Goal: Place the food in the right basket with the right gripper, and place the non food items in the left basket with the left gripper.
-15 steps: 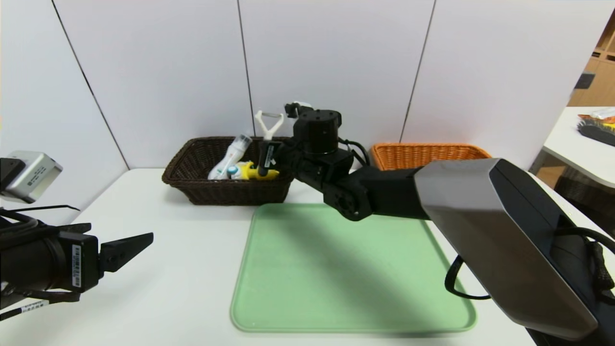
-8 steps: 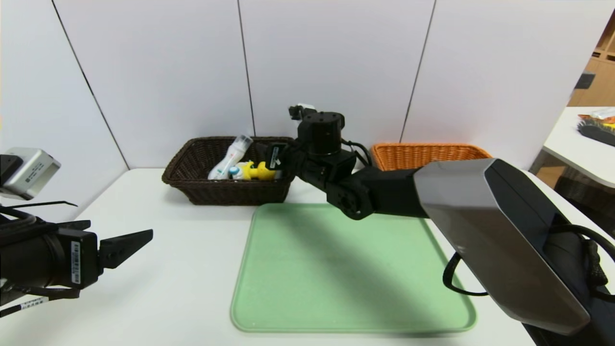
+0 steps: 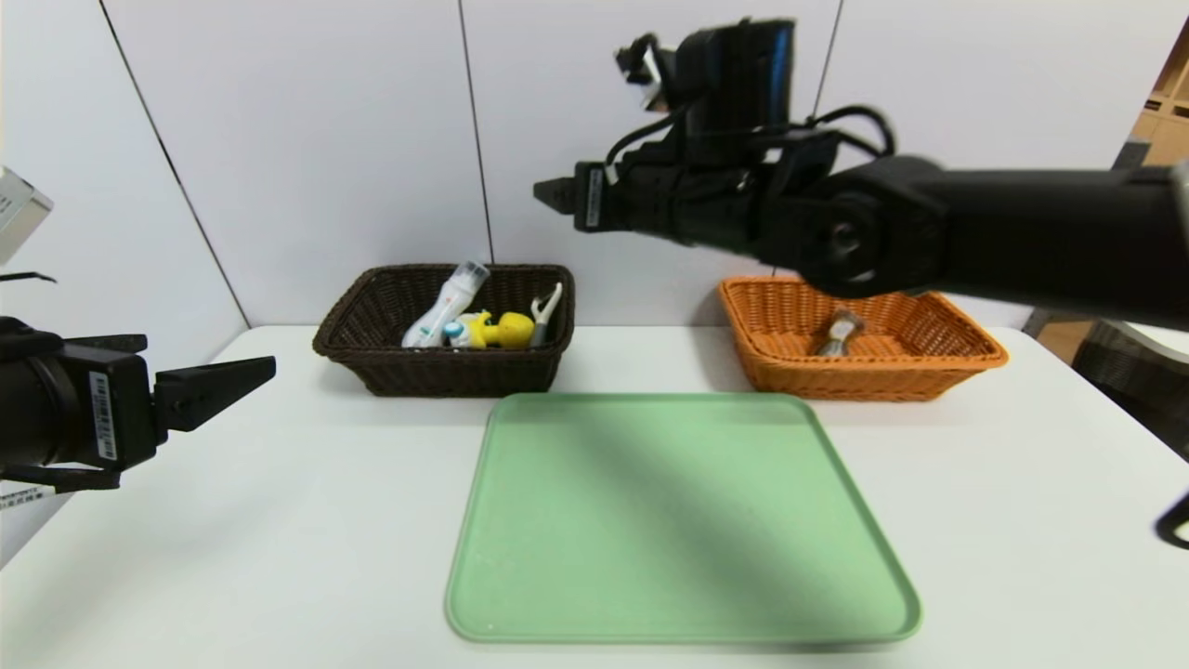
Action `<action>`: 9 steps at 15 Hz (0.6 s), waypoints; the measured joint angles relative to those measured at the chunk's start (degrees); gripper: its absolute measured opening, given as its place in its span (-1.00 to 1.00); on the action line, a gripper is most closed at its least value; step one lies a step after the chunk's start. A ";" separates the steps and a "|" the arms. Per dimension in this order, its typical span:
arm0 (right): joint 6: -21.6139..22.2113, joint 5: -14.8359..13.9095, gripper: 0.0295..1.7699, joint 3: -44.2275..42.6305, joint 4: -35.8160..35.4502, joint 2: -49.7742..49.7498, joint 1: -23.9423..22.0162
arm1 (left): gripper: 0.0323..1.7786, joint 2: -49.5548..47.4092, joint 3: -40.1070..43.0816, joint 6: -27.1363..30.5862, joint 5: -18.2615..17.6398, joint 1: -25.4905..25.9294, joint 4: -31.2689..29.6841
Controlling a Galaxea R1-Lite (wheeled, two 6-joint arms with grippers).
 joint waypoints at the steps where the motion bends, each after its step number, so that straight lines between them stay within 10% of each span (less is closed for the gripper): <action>1: -1.04 -0.02 0.74 0.04 6.88 -4.29 -0.56 | 0.90 -0.29 -0.41 0.98 0.00 0.00 0.48; 9: -3.80 0.02 0.86 10.86 63.09 -34.78 -17.26 | 0.90 -7.66 -1.24 4.84 0.09 2.17 8.22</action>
